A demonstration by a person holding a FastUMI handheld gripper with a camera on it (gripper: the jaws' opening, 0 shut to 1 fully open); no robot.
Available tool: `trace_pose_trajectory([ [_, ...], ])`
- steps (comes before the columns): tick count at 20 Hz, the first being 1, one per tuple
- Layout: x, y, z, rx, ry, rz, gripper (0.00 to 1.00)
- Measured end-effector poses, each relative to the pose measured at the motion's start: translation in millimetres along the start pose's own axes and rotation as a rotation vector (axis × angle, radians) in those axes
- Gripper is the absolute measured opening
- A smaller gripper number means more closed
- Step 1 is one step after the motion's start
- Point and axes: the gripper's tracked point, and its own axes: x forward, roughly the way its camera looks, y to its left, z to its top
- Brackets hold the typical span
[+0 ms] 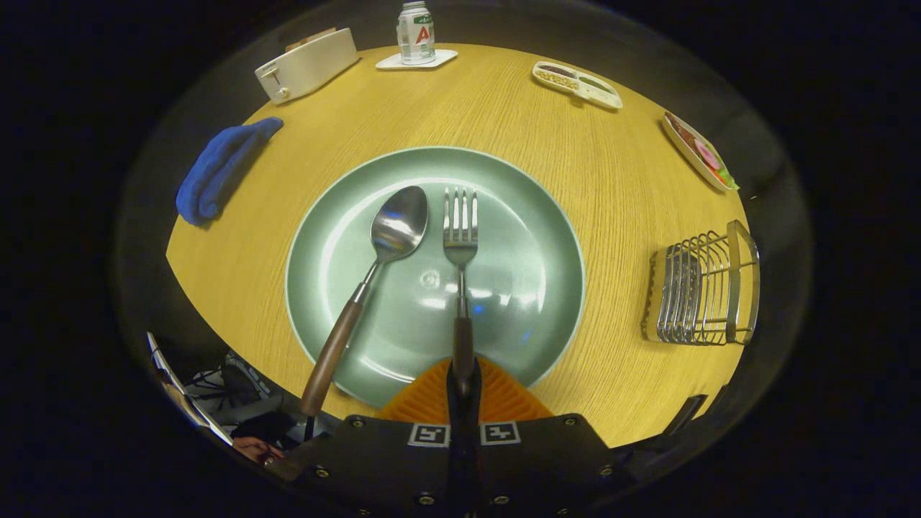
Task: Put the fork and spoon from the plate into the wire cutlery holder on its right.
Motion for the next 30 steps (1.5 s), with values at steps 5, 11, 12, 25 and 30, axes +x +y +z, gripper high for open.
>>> trace_pose_trajectory([
  [5, -27.3, -19.2, 5.1, -0.122, 0.063, 0.036, 0.01],
  [11, -81.1, -69.0, -2.9, -0.307, 0.122, 0.016, 0.01],
  [12, -90.9, -82.3, -3.6, -0.341, 0.126, -0.008, 0.01],
  [25, -163.2, -186.5, -37.9, -0.264, 0.214, -0.088, 0.01],
  [30, -168.9, -210.1, -39.1, -0.244, 0.244, -0.116, 0.01],
])
